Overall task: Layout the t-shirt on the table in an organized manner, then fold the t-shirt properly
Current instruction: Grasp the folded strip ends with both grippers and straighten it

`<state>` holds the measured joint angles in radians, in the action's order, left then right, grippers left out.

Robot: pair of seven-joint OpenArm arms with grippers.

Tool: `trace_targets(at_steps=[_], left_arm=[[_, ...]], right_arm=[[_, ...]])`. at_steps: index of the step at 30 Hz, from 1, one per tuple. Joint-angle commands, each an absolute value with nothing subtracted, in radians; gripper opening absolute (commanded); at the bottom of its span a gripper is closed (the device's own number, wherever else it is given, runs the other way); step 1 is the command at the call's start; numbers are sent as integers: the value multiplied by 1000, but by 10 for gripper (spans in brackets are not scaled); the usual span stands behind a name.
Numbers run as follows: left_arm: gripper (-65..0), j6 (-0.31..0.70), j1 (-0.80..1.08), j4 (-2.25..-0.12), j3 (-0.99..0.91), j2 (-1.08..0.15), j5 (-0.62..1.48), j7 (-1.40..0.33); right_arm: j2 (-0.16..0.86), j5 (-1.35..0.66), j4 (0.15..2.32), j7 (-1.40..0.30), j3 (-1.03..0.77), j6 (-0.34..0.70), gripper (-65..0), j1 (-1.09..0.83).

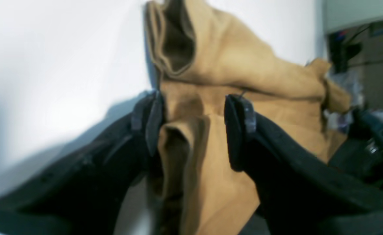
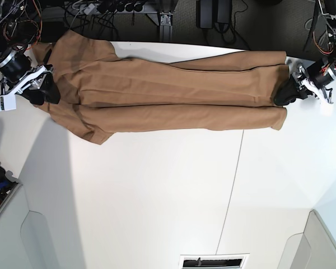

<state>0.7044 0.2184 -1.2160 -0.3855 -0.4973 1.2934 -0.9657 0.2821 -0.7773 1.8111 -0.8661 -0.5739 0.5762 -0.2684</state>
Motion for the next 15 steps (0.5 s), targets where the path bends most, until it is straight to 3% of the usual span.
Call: trace_targets(at_steps=[1, 13, 15], left_arm=[[-312, 698, 213, -1225, -388, -503, 1262, -960], [-313, 698, 130, -1224, -387, -405, 1068, -857], [-338, 698, 131, -1224, -387, -402, 1045, -853]], right_arm=[[296, -793, 1827, -852, -580, 580, -333, -262], [296, -793, 1827, -858, -580, 580, -333, -262], [296, -793, 1827, -861, -580, 580, -333, -262]])
